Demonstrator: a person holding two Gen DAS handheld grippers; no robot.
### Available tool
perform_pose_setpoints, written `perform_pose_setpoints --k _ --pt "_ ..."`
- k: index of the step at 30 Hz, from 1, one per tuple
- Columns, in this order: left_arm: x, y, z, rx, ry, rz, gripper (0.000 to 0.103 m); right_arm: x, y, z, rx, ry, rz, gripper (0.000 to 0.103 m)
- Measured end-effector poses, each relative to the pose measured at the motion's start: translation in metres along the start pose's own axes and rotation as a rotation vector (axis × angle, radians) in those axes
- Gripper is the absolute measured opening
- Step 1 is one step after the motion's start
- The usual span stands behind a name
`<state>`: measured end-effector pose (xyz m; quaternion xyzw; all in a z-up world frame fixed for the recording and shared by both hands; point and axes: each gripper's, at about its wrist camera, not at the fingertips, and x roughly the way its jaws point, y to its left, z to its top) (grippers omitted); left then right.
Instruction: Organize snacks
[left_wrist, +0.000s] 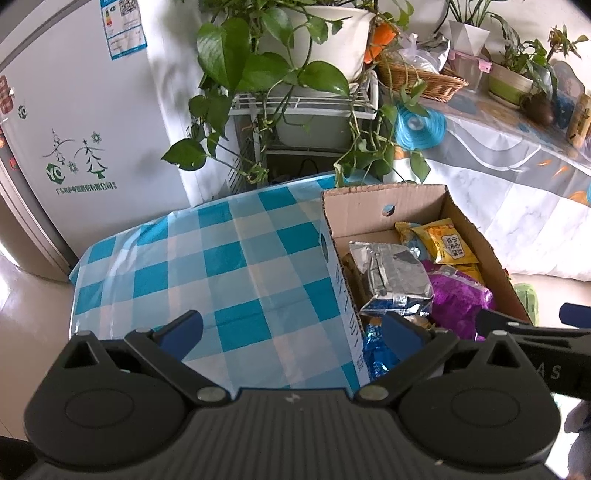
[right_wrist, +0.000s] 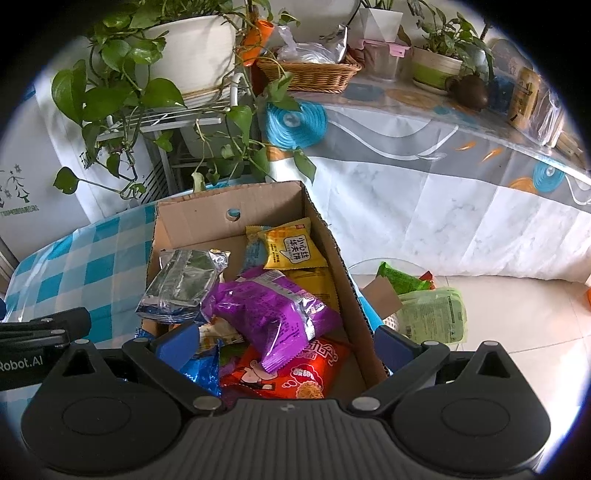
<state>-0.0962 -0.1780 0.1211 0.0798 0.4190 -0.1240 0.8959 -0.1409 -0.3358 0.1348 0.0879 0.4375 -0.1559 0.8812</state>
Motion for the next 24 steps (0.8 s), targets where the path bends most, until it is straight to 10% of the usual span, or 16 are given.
perform_pose_setpoints --k 24 --pt "-0.013 0.109 -0.038 -0.082 0.037 0.02 0.102 -0.009 0.096 -0.015 -0.216 -0.059 0.122 0.103"
